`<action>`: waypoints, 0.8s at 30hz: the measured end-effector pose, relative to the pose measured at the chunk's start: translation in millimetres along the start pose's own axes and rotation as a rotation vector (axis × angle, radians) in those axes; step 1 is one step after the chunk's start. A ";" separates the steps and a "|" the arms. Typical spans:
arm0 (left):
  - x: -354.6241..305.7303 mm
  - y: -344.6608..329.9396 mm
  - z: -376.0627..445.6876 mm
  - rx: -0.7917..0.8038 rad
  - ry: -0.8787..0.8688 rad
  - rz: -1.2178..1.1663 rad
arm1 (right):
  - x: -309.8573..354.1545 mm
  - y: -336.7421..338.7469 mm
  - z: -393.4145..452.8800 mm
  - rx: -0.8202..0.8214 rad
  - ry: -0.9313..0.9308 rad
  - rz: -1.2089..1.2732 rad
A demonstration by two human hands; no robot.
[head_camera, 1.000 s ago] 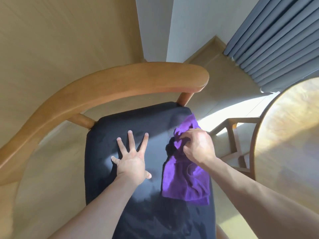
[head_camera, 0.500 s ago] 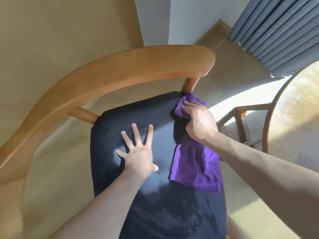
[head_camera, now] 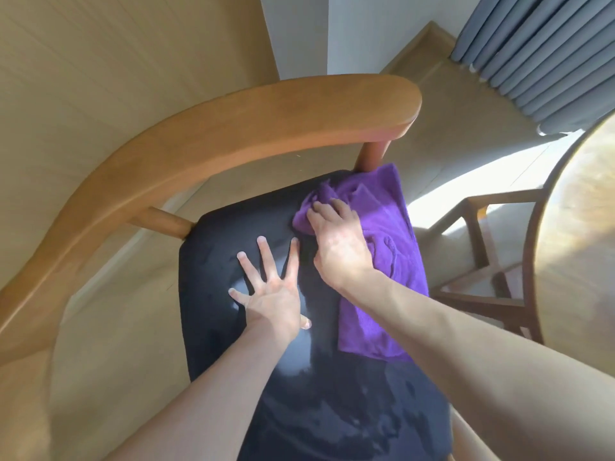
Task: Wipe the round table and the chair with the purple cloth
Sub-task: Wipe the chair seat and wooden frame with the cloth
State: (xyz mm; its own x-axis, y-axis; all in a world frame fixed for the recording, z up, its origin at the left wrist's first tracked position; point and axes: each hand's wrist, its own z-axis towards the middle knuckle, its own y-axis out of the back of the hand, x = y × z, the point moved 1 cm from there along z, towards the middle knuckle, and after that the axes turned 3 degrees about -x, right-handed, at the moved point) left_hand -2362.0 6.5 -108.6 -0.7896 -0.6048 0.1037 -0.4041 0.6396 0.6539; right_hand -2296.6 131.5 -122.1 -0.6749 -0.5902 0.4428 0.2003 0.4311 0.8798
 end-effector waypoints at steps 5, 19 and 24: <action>1.9 -0.5 -2.3 -0.040 -0.010 0.018 | -46.5 49.2 -5.0 0.067 0.161 0.043; -3.2 -0.4 1.7 0.000 0.030 -0.038 | -22.7 32.5 27.1 0.010 -0.439 -0.027; -1.0 0.5 -1.0 -0.021 0.012 -0.052 | -64.3 52.7 -1.0 0.306 0.171 -0.100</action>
State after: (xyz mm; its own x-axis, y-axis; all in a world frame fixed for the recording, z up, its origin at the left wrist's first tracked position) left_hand -2361.0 7.0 -107.6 -0.7620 -0.6428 0.0784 -0.4345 0.5972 0.6742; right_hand -2242.0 191.5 -104.0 -0.5466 -0.7343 0.4026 -0.1002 0.5347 0.8391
